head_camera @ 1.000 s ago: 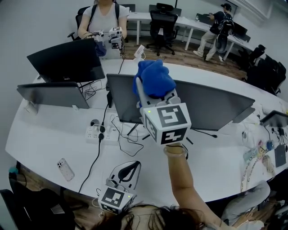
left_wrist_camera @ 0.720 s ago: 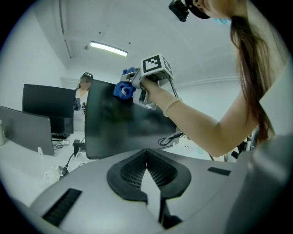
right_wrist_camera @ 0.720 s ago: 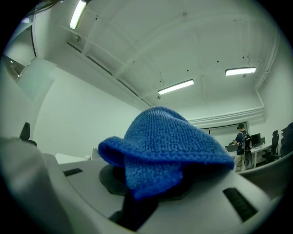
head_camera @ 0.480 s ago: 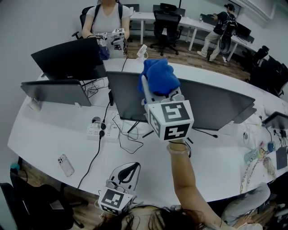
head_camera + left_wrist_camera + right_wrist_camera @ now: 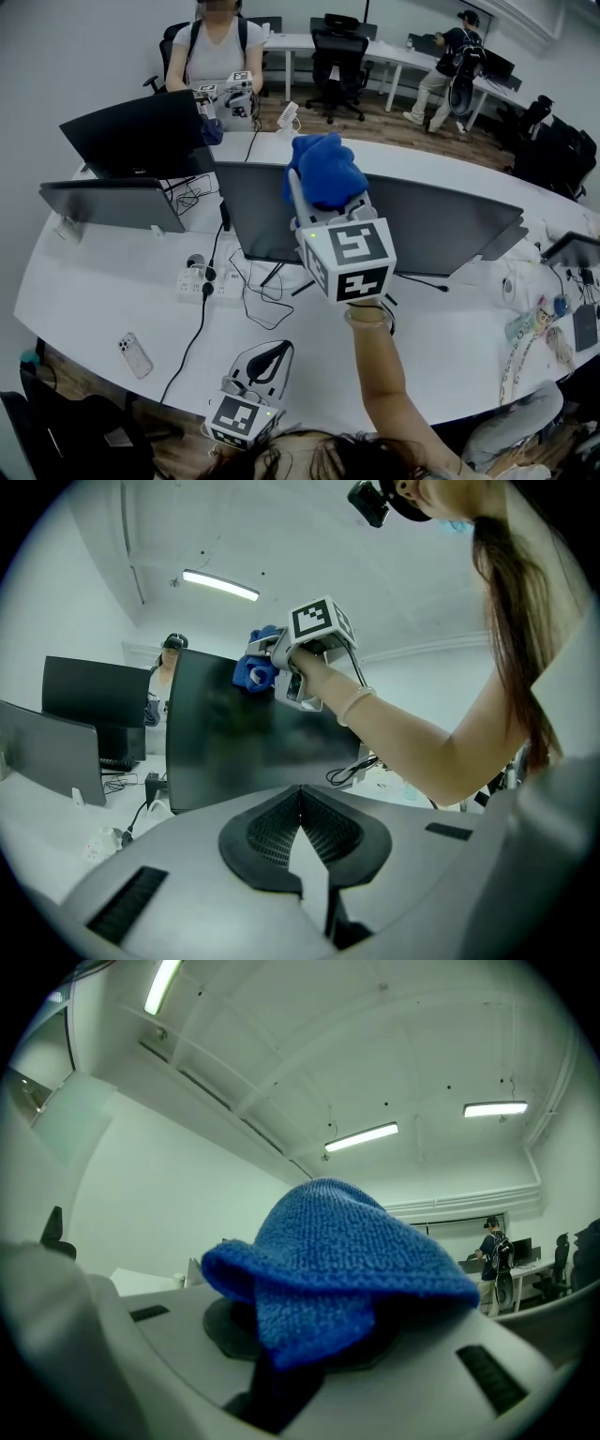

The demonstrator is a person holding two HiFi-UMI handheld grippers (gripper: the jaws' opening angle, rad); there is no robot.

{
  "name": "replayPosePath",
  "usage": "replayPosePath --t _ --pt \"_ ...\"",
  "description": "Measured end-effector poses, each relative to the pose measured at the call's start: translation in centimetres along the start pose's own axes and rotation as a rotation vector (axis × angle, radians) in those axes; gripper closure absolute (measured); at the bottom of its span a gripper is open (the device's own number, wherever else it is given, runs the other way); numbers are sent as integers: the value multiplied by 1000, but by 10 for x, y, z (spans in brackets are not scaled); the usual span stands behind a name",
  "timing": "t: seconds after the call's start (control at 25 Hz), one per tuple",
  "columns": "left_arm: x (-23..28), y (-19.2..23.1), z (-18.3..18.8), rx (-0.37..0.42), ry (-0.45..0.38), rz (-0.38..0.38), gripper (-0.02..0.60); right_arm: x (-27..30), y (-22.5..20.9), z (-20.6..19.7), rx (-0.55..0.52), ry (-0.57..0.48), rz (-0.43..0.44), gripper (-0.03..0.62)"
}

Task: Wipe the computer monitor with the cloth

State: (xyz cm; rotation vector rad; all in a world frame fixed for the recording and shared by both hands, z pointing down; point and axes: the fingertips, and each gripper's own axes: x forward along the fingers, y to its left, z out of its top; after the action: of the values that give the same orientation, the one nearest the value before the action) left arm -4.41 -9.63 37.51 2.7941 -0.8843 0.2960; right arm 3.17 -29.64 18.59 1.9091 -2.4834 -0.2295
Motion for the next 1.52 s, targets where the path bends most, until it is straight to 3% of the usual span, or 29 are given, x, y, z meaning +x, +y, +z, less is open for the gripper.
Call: replayPosePath --t 1.16,1.32,1.52 --pt "37 -56 -4 7 11 -17 572 -41 -54 -4 -9 -3 -19 497" --pt "38 -58 -10 44 10 -17 572 -45 -57 -5 -5 -5 -19 497" --pt "42 -67 -7 20 12 -14 572 -52 -63 -6 -13 -1 -26 496"
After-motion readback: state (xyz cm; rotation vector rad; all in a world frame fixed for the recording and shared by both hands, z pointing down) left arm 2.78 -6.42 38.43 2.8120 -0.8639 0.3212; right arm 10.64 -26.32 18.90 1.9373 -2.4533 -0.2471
